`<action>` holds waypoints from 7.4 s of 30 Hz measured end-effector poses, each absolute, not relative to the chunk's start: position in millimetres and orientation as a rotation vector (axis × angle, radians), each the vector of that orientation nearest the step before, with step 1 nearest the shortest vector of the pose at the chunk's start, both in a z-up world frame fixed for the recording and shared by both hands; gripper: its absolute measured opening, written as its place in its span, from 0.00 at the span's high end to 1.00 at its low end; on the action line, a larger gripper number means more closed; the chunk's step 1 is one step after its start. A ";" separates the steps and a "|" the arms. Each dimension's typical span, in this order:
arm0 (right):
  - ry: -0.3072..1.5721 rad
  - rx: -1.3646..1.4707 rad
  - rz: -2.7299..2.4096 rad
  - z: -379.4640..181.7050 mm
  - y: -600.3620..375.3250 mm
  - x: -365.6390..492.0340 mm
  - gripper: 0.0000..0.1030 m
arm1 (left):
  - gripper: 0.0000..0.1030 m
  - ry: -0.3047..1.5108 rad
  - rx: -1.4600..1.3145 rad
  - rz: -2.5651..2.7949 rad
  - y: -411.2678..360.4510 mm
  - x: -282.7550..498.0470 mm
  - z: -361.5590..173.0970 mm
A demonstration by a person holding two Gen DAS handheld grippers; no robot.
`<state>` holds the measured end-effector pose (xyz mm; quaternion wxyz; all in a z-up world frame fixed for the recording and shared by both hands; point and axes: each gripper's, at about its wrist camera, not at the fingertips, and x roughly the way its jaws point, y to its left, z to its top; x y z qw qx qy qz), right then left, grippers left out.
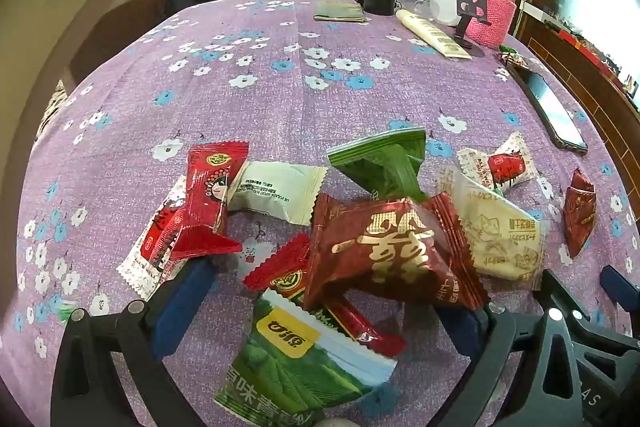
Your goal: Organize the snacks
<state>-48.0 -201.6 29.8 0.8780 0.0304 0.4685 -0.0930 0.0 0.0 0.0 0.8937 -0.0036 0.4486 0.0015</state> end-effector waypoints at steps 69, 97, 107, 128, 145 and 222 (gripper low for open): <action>1.046 0.070 -0.181 28.4 -196.4 -55.5 0.00 | 0.00 0.970 0.082 -0.173 4.5 -30.0 2.2; 0.413 -0.013 0.037 294.4 -160.5 -168.1 0.06 | 0.10 0.380 -0.105 -0.320 164.4 -190.9 273.8; 0.731 0.067 0.166 180.0 -135.8 -111.1 0.14 | 0.09 0.566 -0.312 -0.354 197.0 -137.9 178.1; 0.632 0.528 0.458 174.7 -162.7 -194.7 0.16 | 0.09 0.402 -0.326 -0.431 158.5 -183.1 209.0; 0.449 0.325 0.167 302.6 -233.9 -234.1 0.17 | 0.09 0.286 -0.568 -0.441 212.5 -184.9 256.6; 0.971 -0.165 0.500 65.8 -77.7 -32.9 0.57 | 0.35 0.912 0.050 -0.525 55.2 -59.5 27.0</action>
